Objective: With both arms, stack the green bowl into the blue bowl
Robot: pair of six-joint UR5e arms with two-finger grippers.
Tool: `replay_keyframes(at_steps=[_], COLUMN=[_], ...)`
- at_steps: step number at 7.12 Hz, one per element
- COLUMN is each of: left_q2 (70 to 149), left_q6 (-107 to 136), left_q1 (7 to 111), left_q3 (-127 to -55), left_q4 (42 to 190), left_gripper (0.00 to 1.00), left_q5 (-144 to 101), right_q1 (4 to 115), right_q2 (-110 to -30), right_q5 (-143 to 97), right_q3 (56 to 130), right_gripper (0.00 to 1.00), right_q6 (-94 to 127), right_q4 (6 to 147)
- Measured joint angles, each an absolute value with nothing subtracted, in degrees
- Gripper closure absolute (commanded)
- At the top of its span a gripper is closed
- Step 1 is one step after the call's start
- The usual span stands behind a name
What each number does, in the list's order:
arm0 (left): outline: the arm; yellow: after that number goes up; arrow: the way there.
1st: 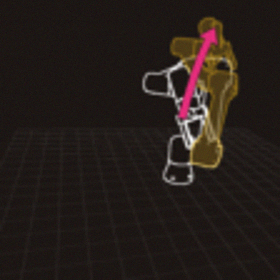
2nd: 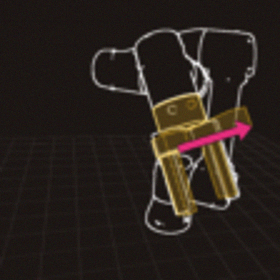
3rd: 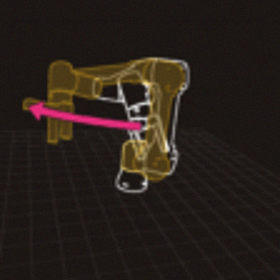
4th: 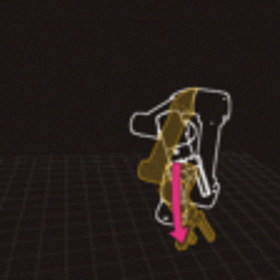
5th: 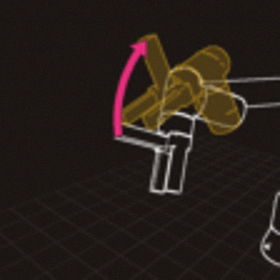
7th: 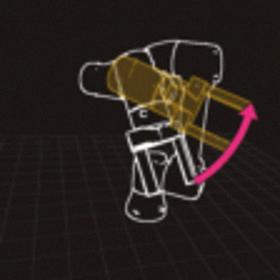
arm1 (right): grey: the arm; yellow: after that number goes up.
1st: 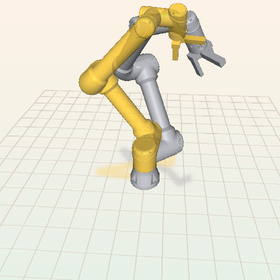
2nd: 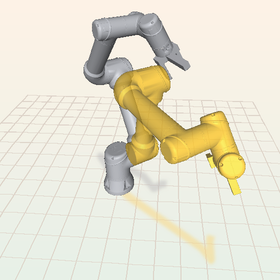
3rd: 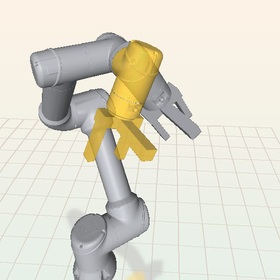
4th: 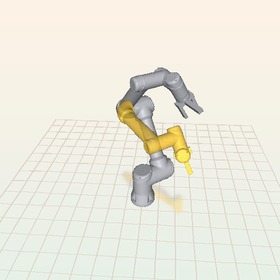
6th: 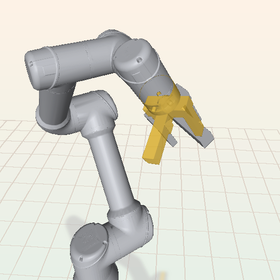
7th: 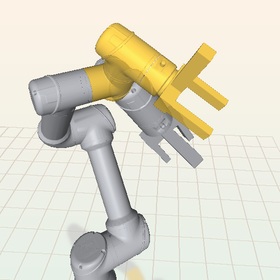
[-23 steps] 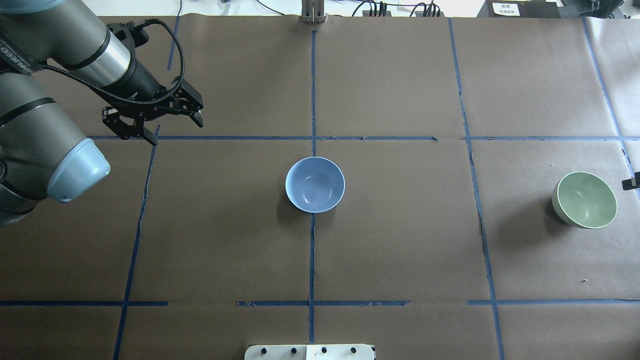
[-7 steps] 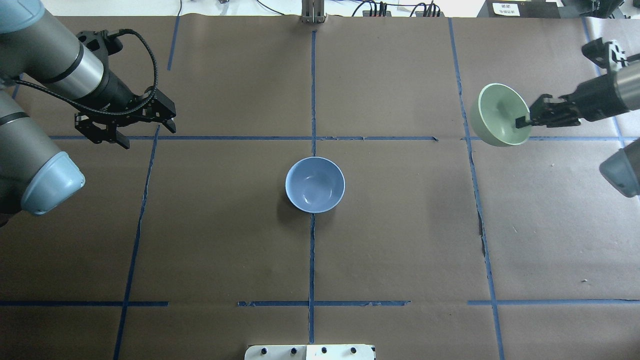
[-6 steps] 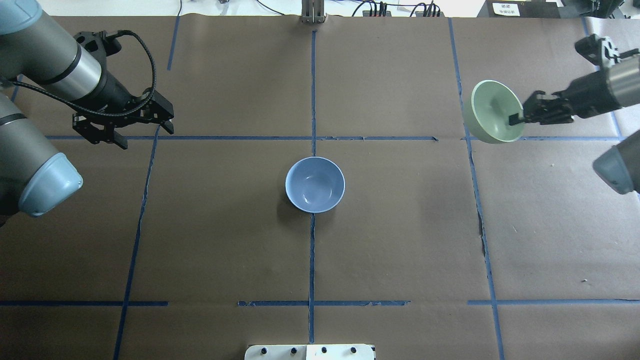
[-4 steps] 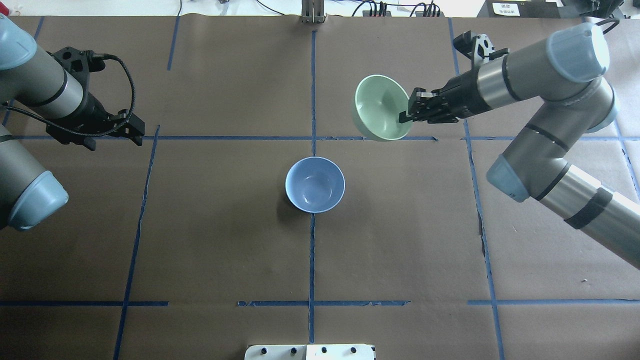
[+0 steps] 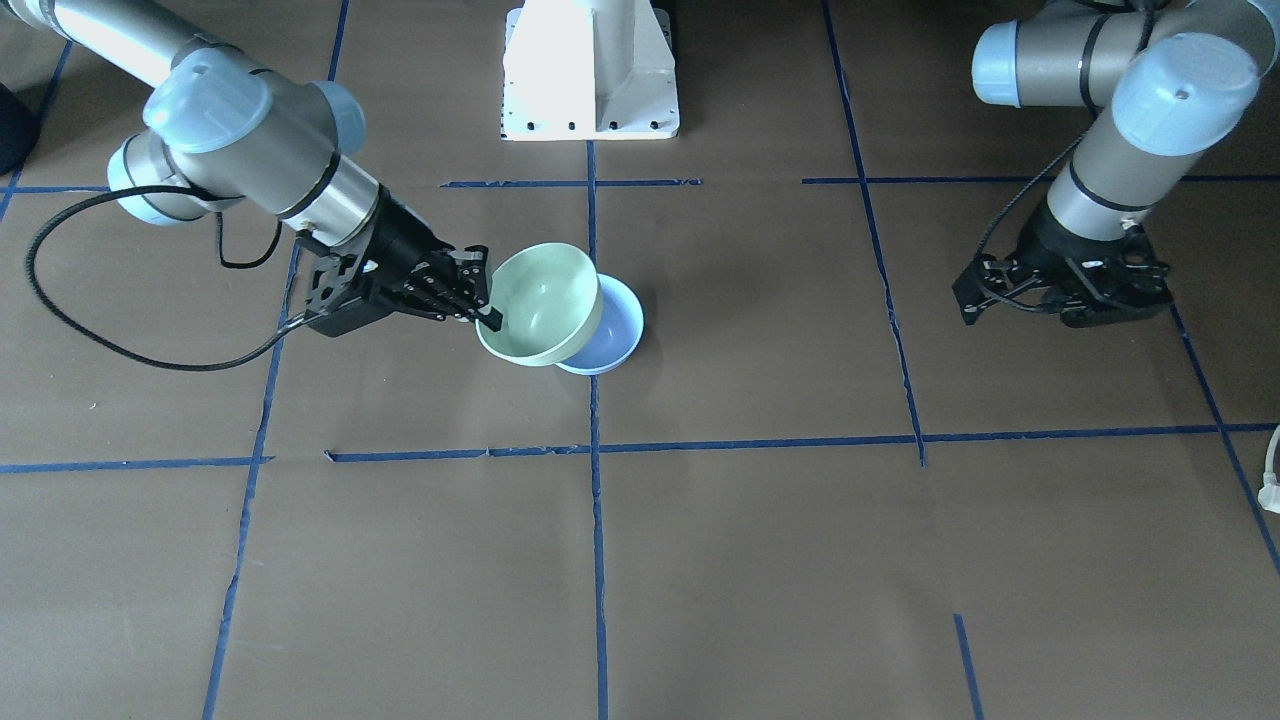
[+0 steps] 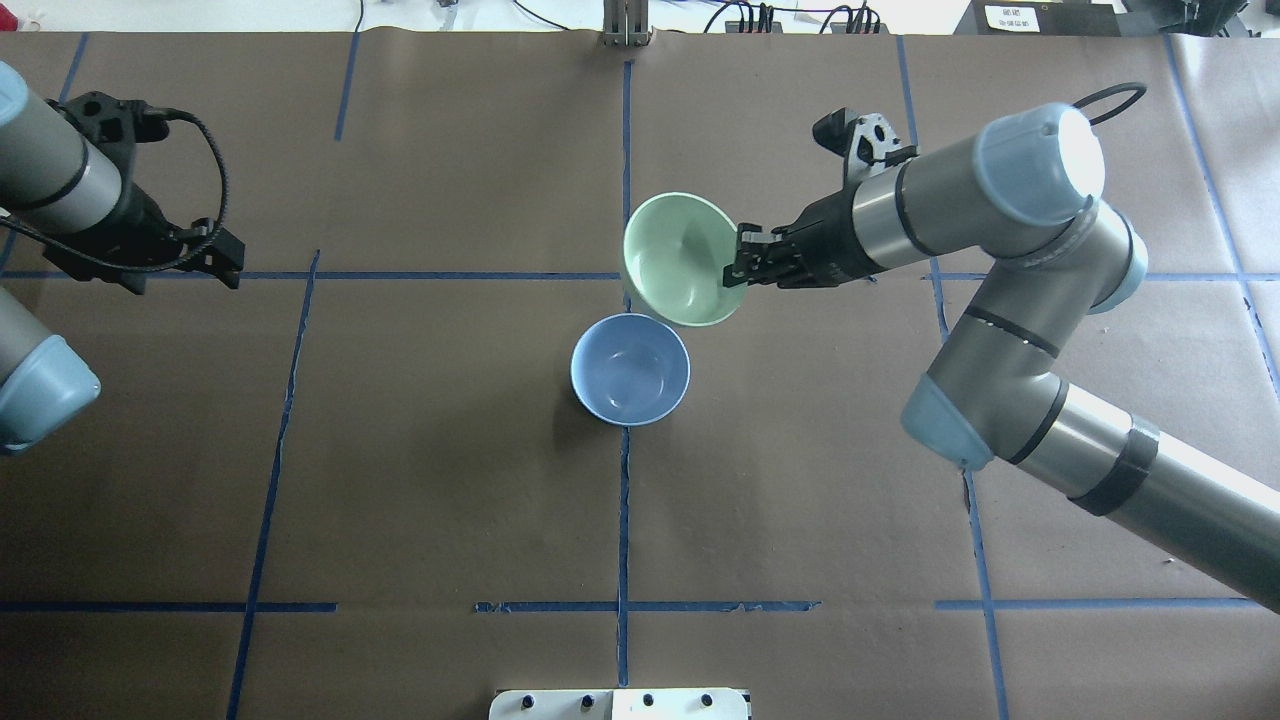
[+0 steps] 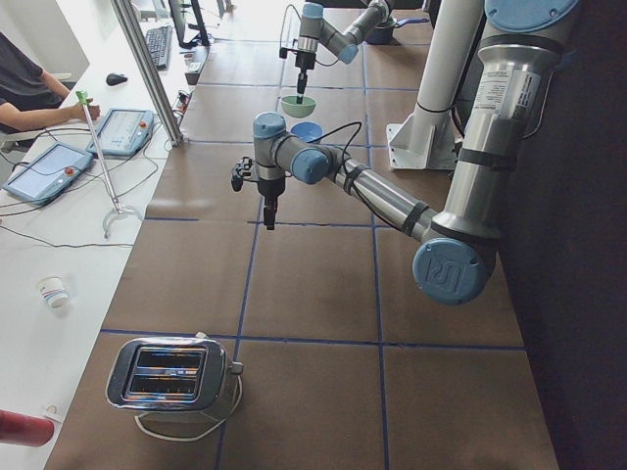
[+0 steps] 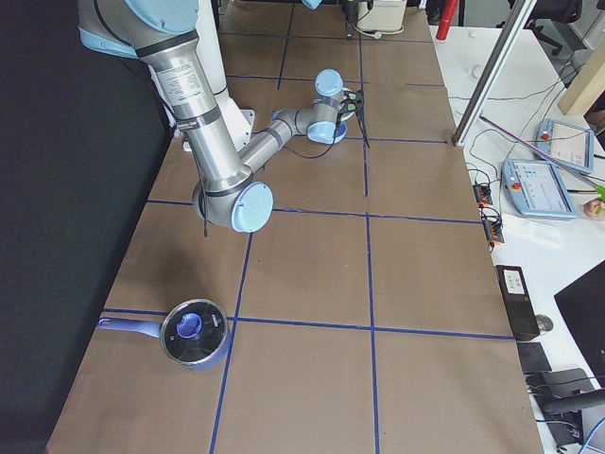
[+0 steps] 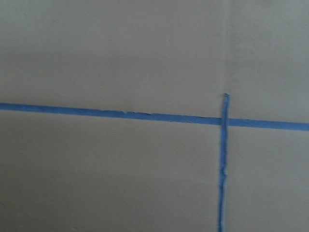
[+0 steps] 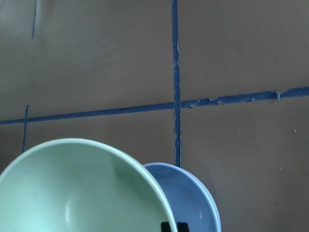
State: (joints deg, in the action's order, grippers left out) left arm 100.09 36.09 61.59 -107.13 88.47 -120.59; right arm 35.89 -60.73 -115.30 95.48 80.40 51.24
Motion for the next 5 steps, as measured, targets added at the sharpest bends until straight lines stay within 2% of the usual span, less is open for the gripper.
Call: replay_keyframes(at_steps=[1,2,3,5], left_q2=[99.5,99.2,99.0,98.6], left_q6=[33.1,31.9,31.5,31.3], left_q1=[63.4,64.5,64.9,65.6], left_q3=[-106.6,-106.2,-106.0,-105.8], left_q4=[88.4,88.3,88.4,88.4], left_gripper=[0.00,0.00,0.00,0.00], left_q5=[-120.6,-120.7,-120.7,-120.9], right_q1=[34.4,33.7,33.4,33.4], right_q2=[-60.6,-60.6,-60.6,-60.6], right_q5=[-114.2,-113.8,-113.6,-113.2], right_q3=[95.5,95.6,95.6,95.7], right_gripper=[0.99,0.85,0.01,0.00], right_q6=[80.4,80.3,80.3,80.3], right_q4=[52.5,53.7,54.3,55.4])
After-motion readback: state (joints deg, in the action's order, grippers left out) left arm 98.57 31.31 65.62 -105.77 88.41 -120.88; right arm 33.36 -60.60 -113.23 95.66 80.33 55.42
